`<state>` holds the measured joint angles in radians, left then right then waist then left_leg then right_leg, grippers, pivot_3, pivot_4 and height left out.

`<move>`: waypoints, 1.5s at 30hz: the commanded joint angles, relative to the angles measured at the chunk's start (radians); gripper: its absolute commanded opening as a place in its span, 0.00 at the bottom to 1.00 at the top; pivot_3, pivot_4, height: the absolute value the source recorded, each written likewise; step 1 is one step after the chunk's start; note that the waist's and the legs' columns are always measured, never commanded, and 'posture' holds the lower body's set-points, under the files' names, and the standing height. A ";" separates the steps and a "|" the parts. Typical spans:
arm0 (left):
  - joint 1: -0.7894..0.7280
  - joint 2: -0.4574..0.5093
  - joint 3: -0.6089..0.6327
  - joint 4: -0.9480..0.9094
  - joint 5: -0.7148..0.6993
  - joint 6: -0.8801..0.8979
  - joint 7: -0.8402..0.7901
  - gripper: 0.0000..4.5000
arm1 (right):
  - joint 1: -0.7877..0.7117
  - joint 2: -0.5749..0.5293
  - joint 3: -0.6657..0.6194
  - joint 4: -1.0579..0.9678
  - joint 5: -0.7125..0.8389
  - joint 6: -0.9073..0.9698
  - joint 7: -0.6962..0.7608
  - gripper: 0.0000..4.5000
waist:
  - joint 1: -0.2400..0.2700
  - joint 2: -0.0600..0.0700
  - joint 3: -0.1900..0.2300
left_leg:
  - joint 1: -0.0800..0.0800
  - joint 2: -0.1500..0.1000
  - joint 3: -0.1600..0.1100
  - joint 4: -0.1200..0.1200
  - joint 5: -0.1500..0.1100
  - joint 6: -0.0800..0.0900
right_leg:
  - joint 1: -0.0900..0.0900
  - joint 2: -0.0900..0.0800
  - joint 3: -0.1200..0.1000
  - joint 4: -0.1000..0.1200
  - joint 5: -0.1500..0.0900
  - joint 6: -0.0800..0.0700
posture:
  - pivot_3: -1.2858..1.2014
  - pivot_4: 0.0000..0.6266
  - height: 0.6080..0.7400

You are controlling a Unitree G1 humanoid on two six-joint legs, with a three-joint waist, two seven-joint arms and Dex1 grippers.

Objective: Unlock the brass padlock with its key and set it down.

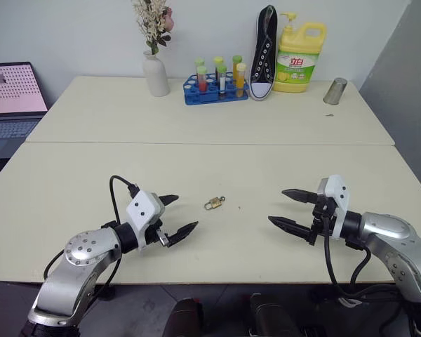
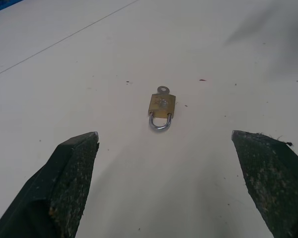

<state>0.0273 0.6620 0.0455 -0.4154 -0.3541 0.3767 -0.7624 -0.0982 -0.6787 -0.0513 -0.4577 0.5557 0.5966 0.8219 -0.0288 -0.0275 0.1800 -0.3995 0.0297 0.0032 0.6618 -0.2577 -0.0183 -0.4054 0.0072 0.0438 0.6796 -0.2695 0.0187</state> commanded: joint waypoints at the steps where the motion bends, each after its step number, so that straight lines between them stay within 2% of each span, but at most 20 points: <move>1: -0.029 0.006 -0.006 0.006 -0.023 0.001 -0.037 1.00 | 0.004 -0.005 -0.008 -0.052 0.016 -0.009 0.005 0.99 | 0.000 0.000 0.000 | 0.000 0.000 0.000 0.000 0.000 0.000 | 0.000 0.000 0.000 0.000 0.000 0.000 | 0.52 0.24 1.00; 13: -0.089 0.006 -0.032 0.028 -0.023 0.019 -0.080 1.00 | 0.017 0.014 0.025 -0.050 -0.017 -0.042 0.003 0.99 | 0.000 0.000 0.000 | 0.000 0.000 0.000 0.000 0.000 0.000 | 0.000 0.000 0.000 0.000 0.000 0.000 | 0.52 0.24 1.00; 27: -0.185 -0.019 -0.092 0.158 0.088 -0.061 -0.070 1.00 | -0.017 0.049 0.048 -0.046 -0.029 -0.045 -0.025 0.99 | 0.000 0.000 0.000 | 0.000 0.000 0.000 0.000 0.000 0.000 | 0.000 0.000 0.000 0.000 0.000 0.000 | 0.52 0.24 1.00; 31: -0.241 -0.046 -0.158 0.217 0.136 -0.068 -0.070 1.00 | -0.013 0.028 0.080 -0.081 -0.052 -0.034 -0.020 0.99 | 0.000 0.000 0.000 | 0.000 -0.001 0.000 0.000 0.000 0.000 | 0.000 0.001 0.000 0.000 0.000 0.000 | 0.52 0.24 1.00; 37: -0.387 -0.157 -0.268 0.442 0.242 -0.109 -0.038 1.00 | 0.003 0.011 0.099 -0.154 -0.065 0.064 -0.092 0.99 | 0.003 -0.001 0.000 | -0.001 -0.001 0.000 0.001 0.000 0.000 | 0.000 0.003 0.000 0.000 0.000 0.000 | 0.52 0.24 1.00; 45: -0.481 -0.222 -0.297 0.595 0.282 -0.139 -0.049 1.00 | 0.038 0.012 0.076 -0.222 -0.039 0.103 -0.129 0.99 | 0.003 -0.001 0.000 | -0.001 -0.001 -0.001 0.001 0.000 0.000 | 0.000 0.004 0.000 0.000 0.000 0.000 | 0.52 0.24 1.00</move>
<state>-0.4383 0.4436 -0.2385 0.1681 -0.0883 0.2491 -0.8026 -0.0611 -0.6598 0.0539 -0.6320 0.4960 0.6987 0.7027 -0.0262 -0.0285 0.1797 -0.4004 0.0288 0.0024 0.6626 -0.2577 -0.0182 -0.4054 0.0112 0.0435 0.6800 -0.2694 0.0190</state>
